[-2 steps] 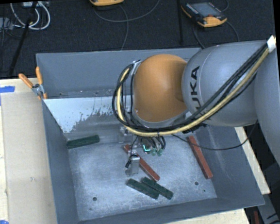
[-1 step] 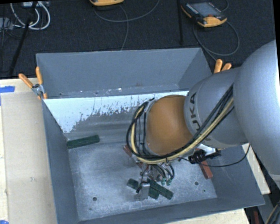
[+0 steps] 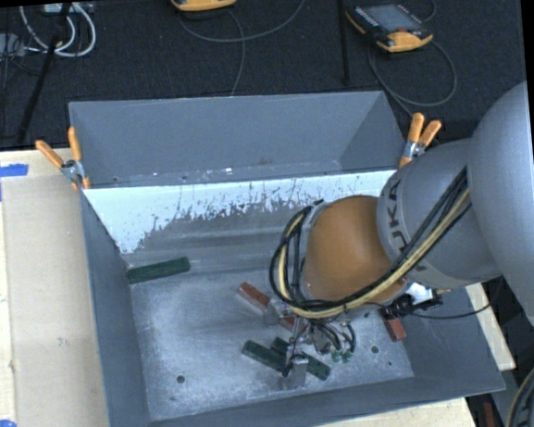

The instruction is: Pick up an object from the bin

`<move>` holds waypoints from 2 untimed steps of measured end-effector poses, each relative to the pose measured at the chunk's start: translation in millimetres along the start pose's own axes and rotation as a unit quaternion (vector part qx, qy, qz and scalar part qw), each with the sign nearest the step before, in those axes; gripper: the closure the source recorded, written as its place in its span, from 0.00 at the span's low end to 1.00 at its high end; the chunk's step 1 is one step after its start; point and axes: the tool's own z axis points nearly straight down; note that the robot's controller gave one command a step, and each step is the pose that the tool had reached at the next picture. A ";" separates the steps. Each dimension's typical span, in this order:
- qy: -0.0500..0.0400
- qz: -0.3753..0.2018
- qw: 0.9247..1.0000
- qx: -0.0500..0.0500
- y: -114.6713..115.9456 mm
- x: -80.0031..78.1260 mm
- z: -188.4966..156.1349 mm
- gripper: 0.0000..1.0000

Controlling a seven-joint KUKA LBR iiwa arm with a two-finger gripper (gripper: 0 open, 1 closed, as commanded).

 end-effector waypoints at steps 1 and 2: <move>0.002 0.001 1.000 0.000 0.9 0.5 0.5 1.00; -0.002 -0.010 1.000 0.000 4.6 -4.5 -144.6 1.00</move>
Offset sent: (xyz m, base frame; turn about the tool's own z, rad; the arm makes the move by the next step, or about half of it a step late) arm 0.0000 0.0000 0.0000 0.0000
